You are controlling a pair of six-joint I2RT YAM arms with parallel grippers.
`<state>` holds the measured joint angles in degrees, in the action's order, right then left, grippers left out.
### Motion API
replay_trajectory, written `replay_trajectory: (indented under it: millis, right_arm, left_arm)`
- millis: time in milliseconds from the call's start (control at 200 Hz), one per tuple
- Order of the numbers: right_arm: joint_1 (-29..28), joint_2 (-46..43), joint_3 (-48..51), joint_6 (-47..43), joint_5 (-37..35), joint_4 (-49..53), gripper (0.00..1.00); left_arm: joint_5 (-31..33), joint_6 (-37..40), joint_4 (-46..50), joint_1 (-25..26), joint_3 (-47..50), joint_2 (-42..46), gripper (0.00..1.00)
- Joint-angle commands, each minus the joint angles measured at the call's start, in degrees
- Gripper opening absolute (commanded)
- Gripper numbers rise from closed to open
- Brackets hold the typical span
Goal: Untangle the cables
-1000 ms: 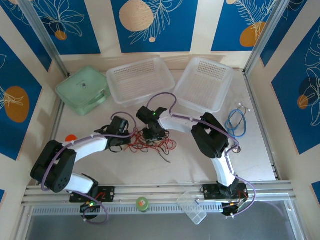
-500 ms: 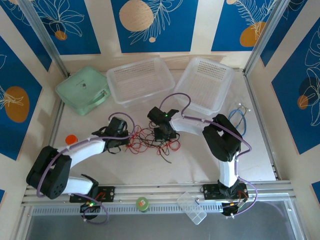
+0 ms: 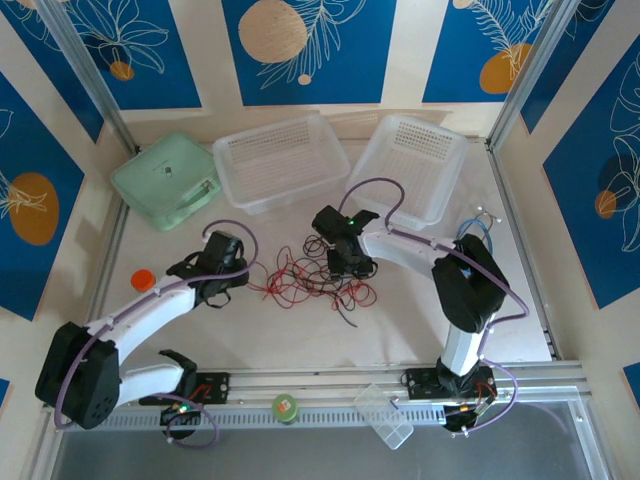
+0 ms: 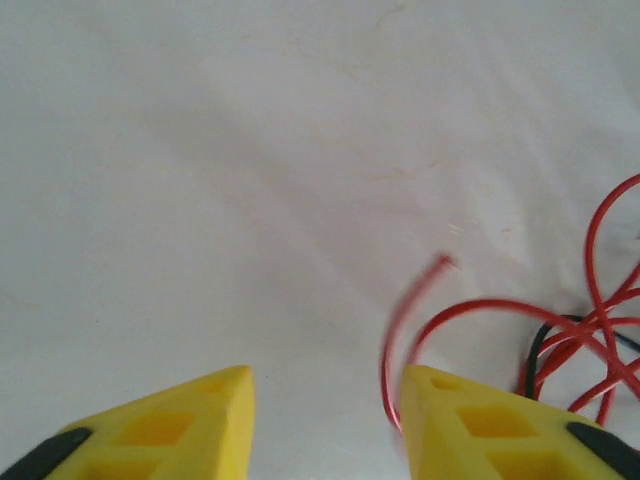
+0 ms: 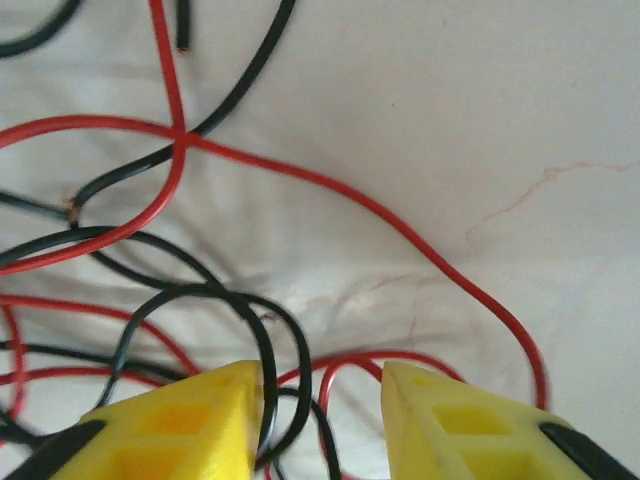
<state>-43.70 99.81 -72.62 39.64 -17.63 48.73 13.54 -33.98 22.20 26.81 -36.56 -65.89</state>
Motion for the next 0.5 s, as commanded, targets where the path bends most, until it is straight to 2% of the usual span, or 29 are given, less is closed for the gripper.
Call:
replay_trajectory:
  millis: [0,200,350,495]
  right_arm:
    - [-0.42,-2.6,-1.92,-0.83,7.27,-1.22,0.58]
    - [-0.58,2.02,-7.52,-0.97,16.06,-5.59,0.66]
    - [-1.52,9.15,-14.08,0.1,14.54,-3.46,0.68]
    - [-1.52,13.52,-15.62,1.8,11.87,-3.0,0.68]
  left_arm:
    - [-1.29,1.03,2.98,-0.46,-1.92,1.67,0.47]
    - [-4.93,0.72,1.5,-0.46,-1.52,0.68,0.55]
    - [-11.45,-0.65,-4.28,0.28,-0.74,-2.99,0.61]
    - [-14.2,-0.86,-8.56,4.78,-1.35,-7.0,0.72]
